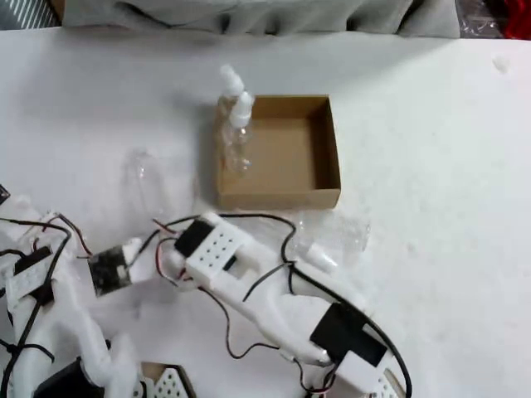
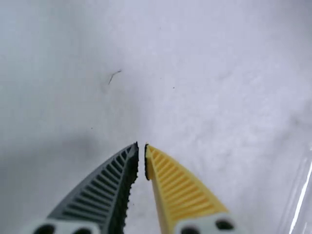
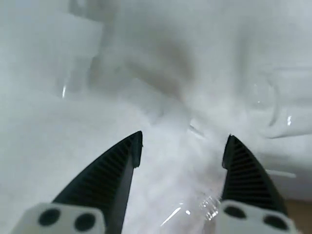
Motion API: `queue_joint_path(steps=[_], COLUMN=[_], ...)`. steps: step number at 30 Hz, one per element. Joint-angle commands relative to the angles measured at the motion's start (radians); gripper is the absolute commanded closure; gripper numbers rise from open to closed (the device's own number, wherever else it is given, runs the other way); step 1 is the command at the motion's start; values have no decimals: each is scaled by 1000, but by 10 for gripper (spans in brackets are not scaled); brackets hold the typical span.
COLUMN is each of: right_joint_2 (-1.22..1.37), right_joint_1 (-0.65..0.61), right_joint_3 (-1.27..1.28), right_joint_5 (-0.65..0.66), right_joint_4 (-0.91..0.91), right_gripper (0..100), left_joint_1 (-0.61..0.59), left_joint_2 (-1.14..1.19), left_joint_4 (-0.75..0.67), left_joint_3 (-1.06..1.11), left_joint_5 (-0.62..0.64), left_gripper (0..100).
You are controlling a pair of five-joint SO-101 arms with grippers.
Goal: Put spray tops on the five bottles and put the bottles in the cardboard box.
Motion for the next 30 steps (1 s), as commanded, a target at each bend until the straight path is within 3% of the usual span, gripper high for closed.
queue_joint_path(steps=[1,17,19,23,25,30], right_joint_2=[41,199,226,266,271,228], right_joint_1=[-27,-25,-24,-5,15,70], right_joint_3=[-11,-25,-49,-138,-170,-316], right_joint_5=[29,28,25,18,-28,-152], right_joint_4=[-22,-182,-171,-111,-93,47], right_gripper=[768,771,811,995,958,981], left_joint_1=[-10,-7,-7,-7,-7,-5], left_joint_2=[4,4,4,4,4,4], left_joint_4=[-32,-32,-32,-32,-32,-32], left_joint_3=[-57,-57,-57,-55,-55,-54], left_joint_5=[11,11,11,11,9,9], left_gripper=[976,976,976,976,976,976])
